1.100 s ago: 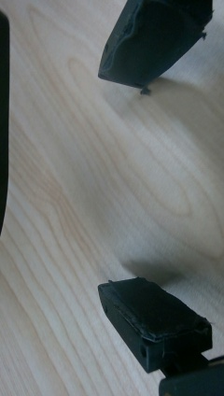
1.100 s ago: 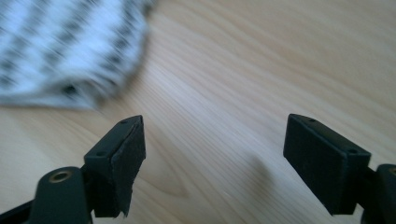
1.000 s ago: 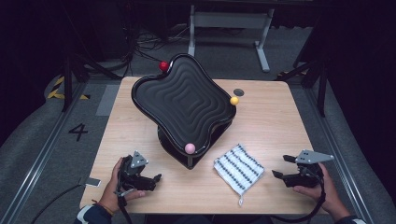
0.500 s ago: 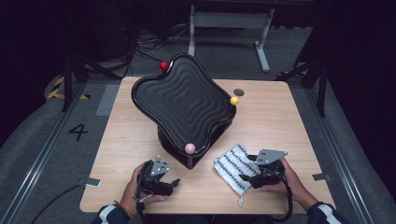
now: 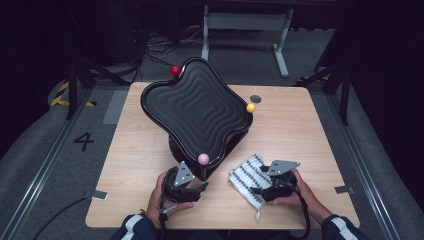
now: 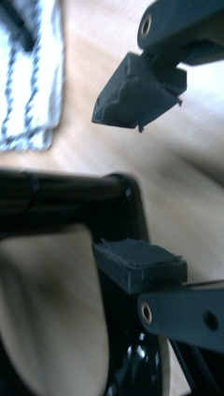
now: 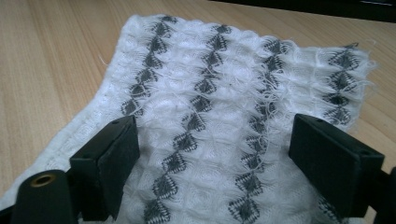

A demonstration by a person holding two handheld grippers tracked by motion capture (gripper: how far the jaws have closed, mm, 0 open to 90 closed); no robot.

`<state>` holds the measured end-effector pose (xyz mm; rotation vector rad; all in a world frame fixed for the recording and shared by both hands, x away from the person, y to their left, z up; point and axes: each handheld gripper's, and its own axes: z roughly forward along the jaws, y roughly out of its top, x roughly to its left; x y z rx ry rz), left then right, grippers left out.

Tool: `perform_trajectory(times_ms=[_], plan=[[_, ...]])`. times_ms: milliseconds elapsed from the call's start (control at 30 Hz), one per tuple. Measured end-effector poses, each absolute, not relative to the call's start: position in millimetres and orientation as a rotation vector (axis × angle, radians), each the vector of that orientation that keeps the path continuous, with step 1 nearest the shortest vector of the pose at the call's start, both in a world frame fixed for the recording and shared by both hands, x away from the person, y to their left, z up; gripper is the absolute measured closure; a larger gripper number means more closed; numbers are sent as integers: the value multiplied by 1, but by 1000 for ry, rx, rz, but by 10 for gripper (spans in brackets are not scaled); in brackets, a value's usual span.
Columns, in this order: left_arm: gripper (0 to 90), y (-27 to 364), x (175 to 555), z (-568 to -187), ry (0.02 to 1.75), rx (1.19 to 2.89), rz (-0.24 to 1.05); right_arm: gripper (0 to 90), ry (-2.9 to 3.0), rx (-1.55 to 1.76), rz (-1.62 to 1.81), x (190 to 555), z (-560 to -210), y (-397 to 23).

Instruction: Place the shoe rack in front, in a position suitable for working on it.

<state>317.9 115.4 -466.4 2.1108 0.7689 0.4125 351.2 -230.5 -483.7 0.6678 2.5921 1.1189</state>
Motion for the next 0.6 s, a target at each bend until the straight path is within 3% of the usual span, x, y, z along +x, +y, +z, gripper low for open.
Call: perform_trajectory(times_ms=[300,467,600], plan=[[464,108,325,-464,762,2067,426,237,2625,669,1132,352,-482,-232],[523,104,328,-463,741,2064,419,329,2630,672,1133,350,-481,-232],[577,104,330,-464,747,2047,412,464,2635,662,1138,350,-479,-234]])
